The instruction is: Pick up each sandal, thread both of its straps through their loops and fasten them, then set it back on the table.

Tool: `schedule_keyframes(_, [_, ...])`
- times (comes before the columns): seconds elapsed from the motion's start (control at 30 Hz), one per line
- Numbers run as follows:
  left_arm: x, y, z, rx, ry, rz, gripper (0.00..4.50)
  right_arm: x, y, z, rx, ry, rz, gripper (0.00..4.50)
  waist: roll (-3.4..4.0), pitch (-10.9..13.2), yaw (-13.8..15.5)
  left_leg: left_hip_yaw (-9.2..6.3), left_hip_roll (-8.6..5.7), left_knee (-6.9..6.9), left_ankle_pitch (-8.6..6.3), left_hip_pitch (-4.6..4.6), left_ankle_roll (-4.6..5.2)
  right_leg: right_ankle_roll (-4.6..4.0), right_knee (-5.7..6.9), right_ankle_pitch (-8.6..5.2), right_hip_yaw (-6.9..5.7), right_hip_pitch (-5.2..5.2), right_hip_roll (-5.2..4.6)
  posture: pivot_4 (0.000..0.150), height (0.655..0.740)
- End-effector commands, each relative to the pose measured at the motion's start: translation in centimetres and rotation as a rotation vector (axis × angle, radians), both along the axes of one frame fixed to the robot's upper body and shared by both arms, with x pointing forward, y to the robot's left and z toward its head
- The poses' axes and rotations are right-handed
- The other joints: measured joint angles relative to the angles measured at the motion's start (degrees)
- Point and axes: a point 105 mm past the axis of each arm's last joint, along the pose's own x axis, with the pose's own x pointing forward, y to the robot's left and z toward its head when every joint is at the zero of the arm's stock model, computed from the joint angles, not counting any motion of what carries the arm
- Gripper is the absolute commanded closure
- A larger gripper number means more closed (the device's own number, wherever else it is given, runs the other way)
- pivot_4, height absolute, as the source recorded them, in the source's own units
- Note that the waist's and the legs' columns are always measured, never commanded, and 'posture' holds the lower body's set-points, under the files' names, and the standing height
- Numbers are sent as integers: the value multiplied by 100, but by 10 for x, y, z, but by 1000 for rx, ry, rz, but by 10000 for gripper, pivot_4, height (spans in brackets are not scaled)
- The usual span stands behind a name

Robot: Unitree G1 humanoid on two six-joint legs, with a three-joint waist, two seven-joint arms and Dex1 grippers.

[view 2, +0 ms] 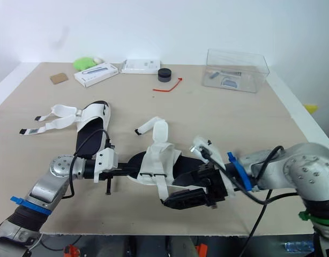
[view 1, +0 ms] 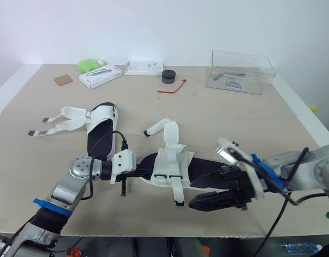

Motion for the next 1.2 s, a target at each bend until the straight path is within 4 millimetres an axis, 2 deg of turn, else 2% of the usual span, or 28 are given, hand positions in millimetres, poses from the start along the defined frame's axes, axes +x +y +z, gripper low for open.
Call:
schedule_keyframes(0.03, [1,3,-15,52,47,22,45000,14,0,-11,-28,-65,-50,564,6,-1,0,1,-2,1,0,-1,0,2,0,1,0,0,0,1500,7400])
schedule_keyframes(0.37, [9,6,-10,36,26,63,45000,32,9,-15,-4,-132,-80,564,8,-2,-6,2,-5,7,7,2,9,6,1,13,3,1,16,1500,7400])
schedule_keyframes(0.6, [27,13,-11,59,-23,139,45000,35,16,-17,-8,-135,-53,564,8,-2,-5,1,-2,7,19,5,19,-4,4,29,4,1,25,1500,7400])
schedule_keyframes(0.83, [31,15,-12,60,-33,162,45000,41,21,-25,-28,-132,-49,564,8,-3,-7,2,-2,7,19,4,19,-4,4,30,5,0,24,1500,7400])
schedule_keyframes(0.93, [31,15,-13,60,-32,167,45000,47,25,-27,-31,-128,-71,12928,8,-3,-7,3,-2,8,22,6,21,-7,4,36,6,1,25,1500,7400])
schedule_keyframes(1.13, [26,14,-16,57,-20,167,45000,50,27,-33,-59,-90,-114,42597,9,-3,-7,2,0,8,27,6,23,-12,7,40,5,1,25,1500,7400])
schedule_keyframes(1.17, [25,14,-16,57,-19,168,45000,48,27,-34,-63,-82,-113,44417,9,-4,-7,2,0,8,27,7,23,-12,7,40,5,1,25,1500,7400])
schedule_keyframes(1.2, [25,15,-16,58,-19,168,45000,47,27,-35,-67,-73,-111,44417,9,-4,-6,2,-1,8,27,8,22,-10,7,41,6,1,25,1500,7400])
